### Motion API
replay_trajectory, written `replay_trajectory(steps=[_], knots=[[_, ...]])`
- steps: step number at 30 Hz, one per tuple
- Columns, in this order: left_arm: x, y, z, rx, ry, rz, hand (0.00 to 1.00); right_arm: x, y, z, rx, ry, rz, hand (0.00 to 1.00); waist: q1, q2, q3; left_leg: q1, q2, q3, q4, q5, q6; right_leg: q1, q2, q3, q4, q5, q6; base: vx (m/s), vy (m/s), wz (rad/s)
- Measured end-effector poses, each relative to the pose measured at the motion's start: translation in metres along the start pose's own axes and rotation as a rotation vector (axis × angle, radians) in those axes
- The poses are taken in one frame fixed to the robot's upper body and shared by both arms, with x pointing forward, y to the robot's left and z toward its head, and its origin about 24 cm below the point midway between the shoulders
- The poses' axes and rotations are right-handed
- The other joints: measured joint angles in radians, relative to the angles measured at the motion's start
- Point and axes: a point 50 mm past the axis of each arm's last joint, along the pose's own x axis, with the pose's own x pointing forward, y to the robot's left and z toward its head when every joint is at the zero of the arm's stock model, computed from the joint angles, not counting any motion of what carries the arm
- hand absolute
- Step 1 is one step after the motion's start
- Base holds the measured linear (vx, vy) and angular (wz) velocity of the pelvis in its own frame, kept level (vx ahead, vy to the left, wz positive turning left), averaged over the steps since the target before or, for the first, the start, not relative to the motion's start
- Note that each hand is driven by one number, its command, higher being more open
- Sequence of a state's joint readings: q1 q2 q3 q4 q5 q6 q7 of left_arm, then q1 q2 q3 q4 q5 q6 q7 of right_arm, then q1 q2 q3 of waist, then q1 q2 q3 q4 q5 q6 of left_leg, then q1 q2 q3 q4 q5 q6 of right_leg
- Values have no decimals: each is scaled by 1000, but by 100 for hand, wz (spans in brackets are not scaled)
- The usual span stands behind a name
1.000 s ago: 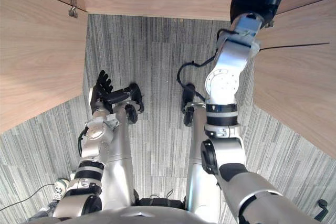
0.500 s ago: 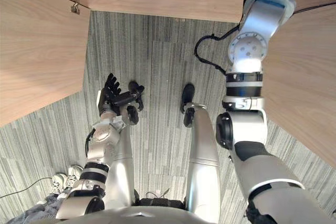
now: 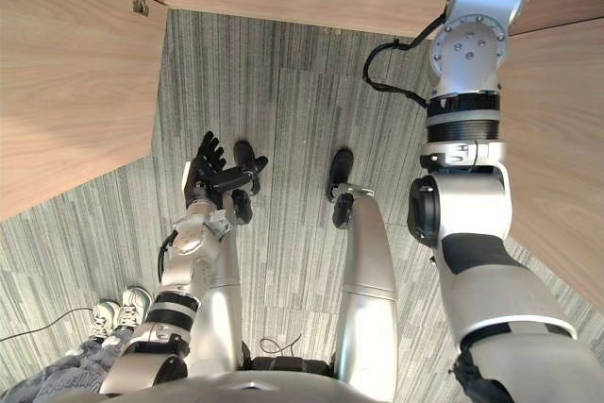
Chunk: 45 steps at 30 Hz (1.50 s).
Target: Walk over to the cabinet, pick up the folder, carry it to the office cabinet, place the folder inside the office cabinet, then close the office cabinet door
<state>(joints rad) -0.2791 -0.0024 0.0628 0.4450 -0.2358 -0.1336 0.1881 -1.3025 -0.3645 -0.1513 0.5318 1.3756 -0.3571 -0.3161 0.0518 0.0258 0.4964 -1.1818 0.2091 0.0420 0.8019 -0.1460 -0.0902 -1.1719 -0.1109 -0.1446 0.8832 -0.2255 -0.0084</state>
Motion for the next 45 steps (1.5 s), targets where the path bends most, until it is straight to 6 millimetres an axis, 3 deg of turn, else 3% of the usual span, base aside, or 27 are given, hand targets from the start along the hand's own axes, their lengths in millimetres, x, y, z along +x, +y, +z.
replay_trajectory(steps=[10, 13, 21, 32, 39, 45], knots=[[0, 0, 0, 1, 0, -1, 100, 2, 1, 2, -46, 6, 9, 100, -3, 0, 0, 0, -6, 1, -12, 9, 0, -2, -7, -4, -4, 1, -1, -8, 8, 2], [0, 1, 1, 6, -2, 1, 100, 3, 1, 0, -138, 20, 31, 100, -9, 0, 0, 0, -5, 3, -12, 9, 1, -2, -7, -4, -10, 3, -5, -19, 21, -1], [-2, 10, -3, 64, 7, -29, 100, 12, 10, 10, -708, 135, 255, 100, -29, 0, -1, 19, 7, 33, -39, 18, 14, 12, 1, 5, -50, 35, -8, -17, 28, -7], [-5, 19, -12, 117, 41, -59, 100, 18, 3, 23, -1141, 202, 357, 100, -39, -3, -5, 64, 12, 68, -67, 17, 24, 68, 0, 9, -112, 54, 8, -2, 29, -3], [-5, 24, -13, 137, 45, -53, 100, 20, 8, 40, -1722, 165, 512, 100, -40, -4, -5, 73, 25, 93, -76, 16, 29, 79, 3, 11, -135, 61, 11, 9, 9, -2], [-5, 25, -13, 164, 41, -50, 100, 18, 5, 43, -2021, 139, 588, 100, -39, -4, -6, 75, 34, 103, -73, 12, 34, 81, 6, 10, -136, 61, 11, 0, 0, 0]])
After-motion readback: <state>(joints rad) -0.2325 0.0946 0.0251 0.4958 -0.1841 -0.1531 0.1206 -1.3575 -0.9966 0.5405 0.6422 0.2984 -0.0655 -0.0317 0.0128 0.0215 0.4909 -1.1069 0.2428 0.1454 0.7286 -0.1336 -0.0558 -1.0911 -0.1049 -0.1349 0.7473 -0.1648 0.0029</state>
